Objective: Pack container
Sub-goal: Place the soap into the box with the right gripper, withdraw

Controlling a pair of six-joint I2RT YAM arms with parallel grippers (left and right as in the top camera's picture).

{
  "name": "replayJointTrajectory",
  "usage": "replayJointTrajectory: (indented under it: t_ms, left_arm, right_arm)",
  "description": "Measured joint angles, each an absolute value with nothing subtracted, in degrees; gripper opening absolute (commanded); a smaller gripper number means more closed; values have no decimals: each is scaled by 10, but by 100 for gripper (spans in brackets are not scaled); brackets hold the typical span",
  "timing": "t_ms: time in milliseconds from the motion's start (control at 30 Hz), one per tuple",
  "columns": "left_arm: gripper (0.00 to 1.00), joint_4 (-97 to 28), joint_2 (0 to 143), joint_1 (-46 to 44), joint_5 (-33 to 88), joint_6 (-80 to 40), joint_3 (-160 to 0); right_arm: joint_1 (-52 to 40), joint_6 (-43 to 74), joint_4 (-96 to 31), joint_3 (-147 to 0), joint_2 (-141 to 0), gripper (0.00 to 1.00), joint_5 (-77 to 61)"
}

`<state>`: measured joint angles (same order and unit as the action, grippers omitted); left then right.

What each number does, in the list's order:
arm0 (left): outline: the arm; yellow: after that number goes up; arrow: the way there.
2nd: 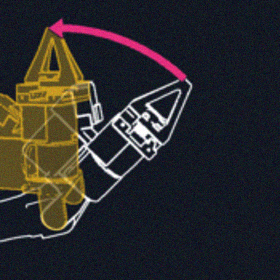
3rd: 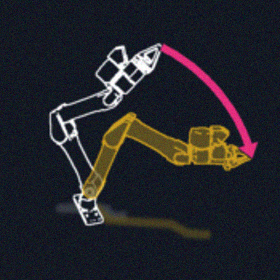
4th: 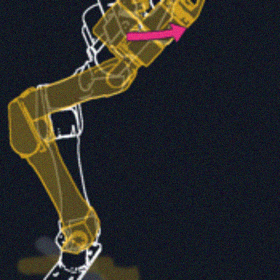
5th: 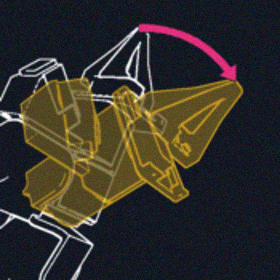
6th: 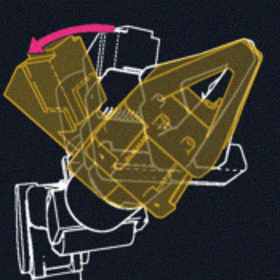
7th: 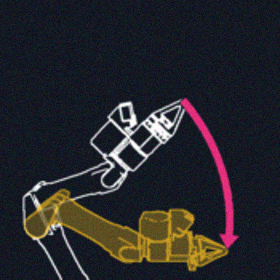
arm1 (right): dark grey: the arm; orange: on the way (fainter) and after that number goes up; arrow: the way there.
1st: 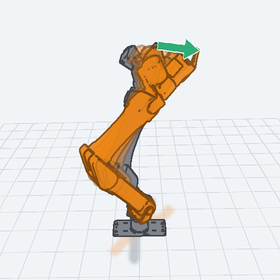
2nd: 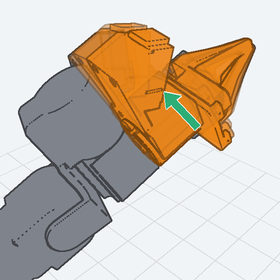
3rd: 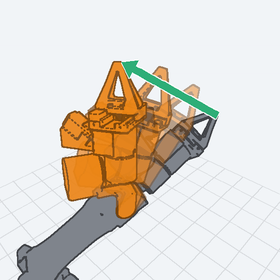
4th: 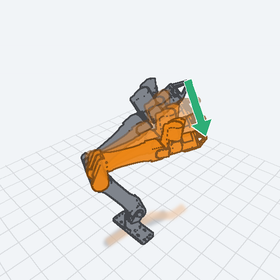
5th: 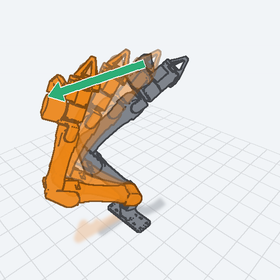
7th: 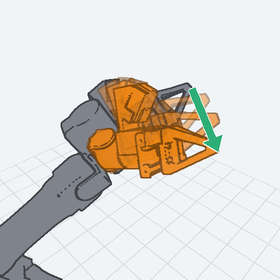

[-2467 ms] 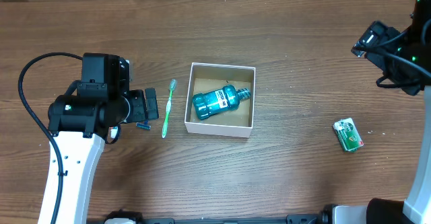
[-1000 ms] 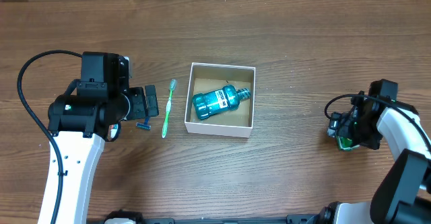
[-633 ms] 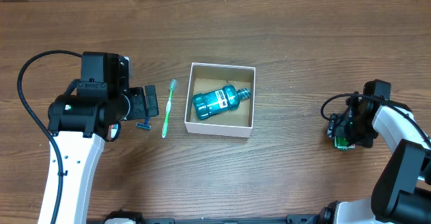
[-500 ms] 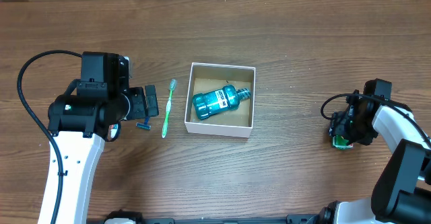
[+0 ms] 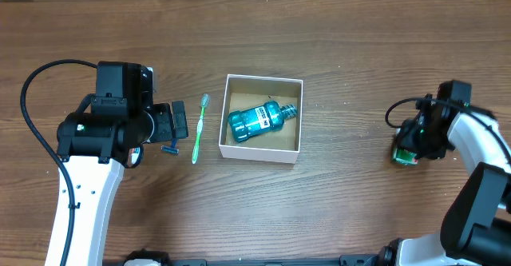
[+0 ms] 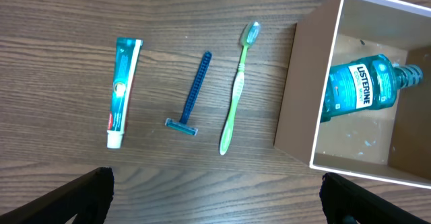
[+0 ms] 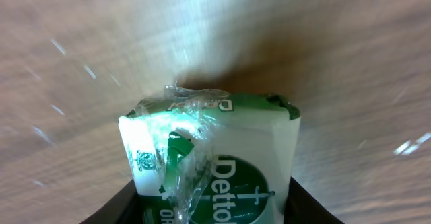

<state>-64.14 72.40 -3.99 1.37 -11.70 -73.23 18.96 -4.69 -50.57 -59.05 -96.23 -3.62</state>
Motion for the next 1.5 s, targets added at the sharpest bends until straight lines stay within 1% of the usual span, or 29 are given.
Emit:
replayJointTrajectory:
  t_ms: [33, 100, 167, 233, 333, 400, 500, 600, 667, 767, 800, 833, 933, 967, 1000, 1133, 1300, 1500]
  left_arm:
    - [100, -641, 724, -40, 13, -117, -732]
    - [100, -642, 724, -40, 13, -117, -732]
    - [100, -642, 724, -40, 12, -117, -732]
    - [100, -643, 724, -40, 12, -117, -732]
    - [100, -642, 724, -40, 12, -117, -733]
    - [100, -642, 724, -40, 12, -117, -733]
    - [100, -642, 724, -40, 12, -117, -733]
    - [100, -642, 724, -40, 12, -117, -733]
    - [100, -642, 724, -40, 12, -117, -733]
    - [100, -642, 724, -40, 12, -117, -733]
    - [100, -642, 724, -40, 12, -117, -733]
    - [100, -642, 724, -40, 12, -117, -733]
    - [100, -643, 724, -40, 12, -117, -733]
    - [100, -643, 724, -40, 12, -117, -733]
    - [100, -643, 724, -40, 12, -117, -733]
    - [100, -643, 724, -40, 13, -117, -733]
    - [100, -647, 724, -40, 12, -117, -733]
    - [100, -650, 724, -40, 13, -117, -733]
  right_arm:
    - [185, -43, -533, -625, -963, 20, -36]
    - [158, -27, -582, -713, -957, 10, -36]
    - [124, -2, -630, -785, -949, 4, -36]
    - [55, 25, -692, -898, -931, 4, -37]
    - [-50, 48, -707, -992, -912, 4, -40]
    - [-137, 73, -695, -1005, -905, 4, -38]
    - [-228, 129, -685, -997, -914, 4, -21]
    - [-275, 177, -681, -968, -940, 4, -15]
    - [-289, 191, -674, -948, -962, 4, -12]
    - [-321, 207, -669, -921, -1030, 4, -8]
    - [-331, 209, -664, -919, -1051, 5, -8]
    - [-337, 210, -661, -917, -1062, 15, -8]
    - [-346, 217, -645, -907, -1080, 25, -8]
    - [-345, 221, -644, -902, -1080, 37, -8]
    - [-343, 222, -643, -900, -1080, 41, -6]
    - [-342, 223, -644, -900, -1080, 44, -6]
    - [-342, 223, -650, -896, -1080, 44, -6]
    - [-342, 225, -599, -832, -1080, 46, -8]
